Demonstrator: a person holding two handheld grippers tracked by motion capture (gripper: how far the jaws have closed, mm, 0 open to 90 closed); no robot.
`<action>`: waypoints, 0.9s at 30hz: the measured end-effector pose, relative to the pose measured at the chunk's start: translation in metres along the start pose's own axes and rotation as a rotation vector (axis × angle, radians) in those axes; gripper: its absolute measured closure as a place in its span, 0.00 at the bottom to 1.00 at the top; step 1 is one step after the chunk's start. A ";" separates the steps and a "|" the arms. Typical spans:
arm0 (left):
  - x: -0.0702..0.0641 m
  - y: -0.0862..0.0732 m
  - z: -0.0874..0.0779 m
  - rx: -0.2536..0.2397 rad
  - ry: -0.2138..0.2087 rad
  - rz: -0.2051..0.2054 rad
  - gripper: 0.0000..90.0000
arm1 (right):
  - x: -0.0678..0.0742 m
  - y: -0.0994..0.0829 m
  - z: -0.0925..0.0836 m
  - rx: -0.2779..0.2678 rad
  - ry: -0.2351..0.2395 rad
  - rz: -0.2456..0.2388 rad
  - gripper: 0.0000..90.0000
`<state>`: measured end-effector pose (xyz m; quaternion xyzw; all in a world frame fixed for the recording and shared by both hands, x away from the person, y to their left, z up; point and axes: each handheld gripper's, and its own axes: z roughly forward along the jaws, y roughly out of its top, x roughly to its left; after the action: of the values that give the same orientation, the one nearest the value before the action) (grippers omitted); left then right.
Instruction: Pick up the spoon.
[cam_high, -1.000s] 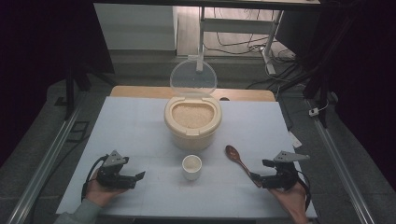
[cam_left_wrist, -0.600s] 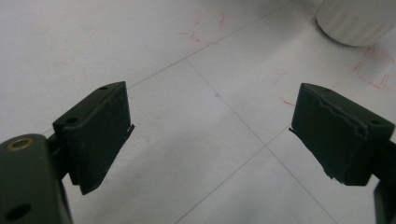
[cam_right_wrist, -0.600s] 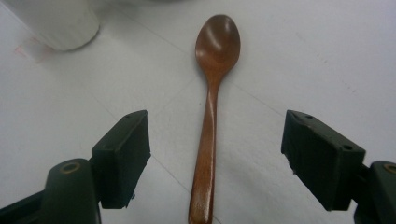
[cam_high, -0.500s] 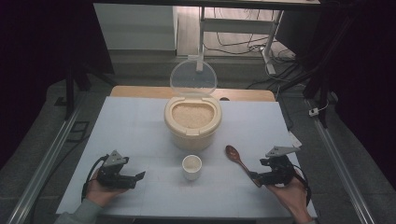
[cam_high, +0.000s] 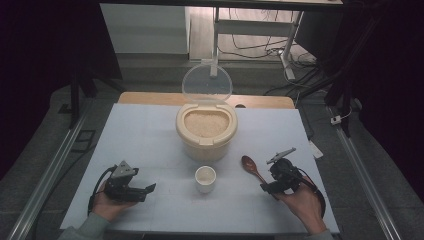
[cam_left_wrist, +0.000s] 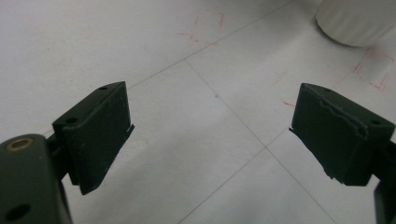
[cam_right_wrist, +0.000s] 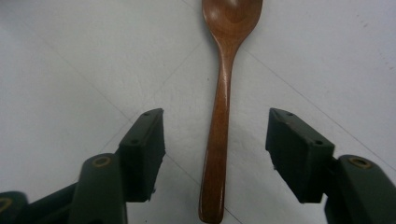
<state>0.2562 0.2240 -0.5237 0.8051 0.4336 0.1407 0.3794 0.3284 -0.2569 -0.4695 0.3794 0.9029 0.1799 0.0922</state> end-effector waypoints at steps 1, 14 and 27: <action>0.000 0.000 0.000 0.000 0.000 0.000 0.13 | 0.000 0.001 0.002 0.008 -0.004 0.007 0.44; 0.000 0.000 0.000 0.001 0.000 0.009 0.13 | -0.002 -0.003 0.021 0.075 -0.021 0.014 0.62; -0.001 0.000 0.001 0.008 0.002 0.016 0.13 | 0.005 0.002 0.026 0.103 -0.048 -0.018 0.84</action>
<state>0.2562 0.2225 -0.5245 0.8099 0.4282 0.1427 0.3746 0.3339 -0.2457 -0.4930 0.3799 0.9118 0.1230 0.0958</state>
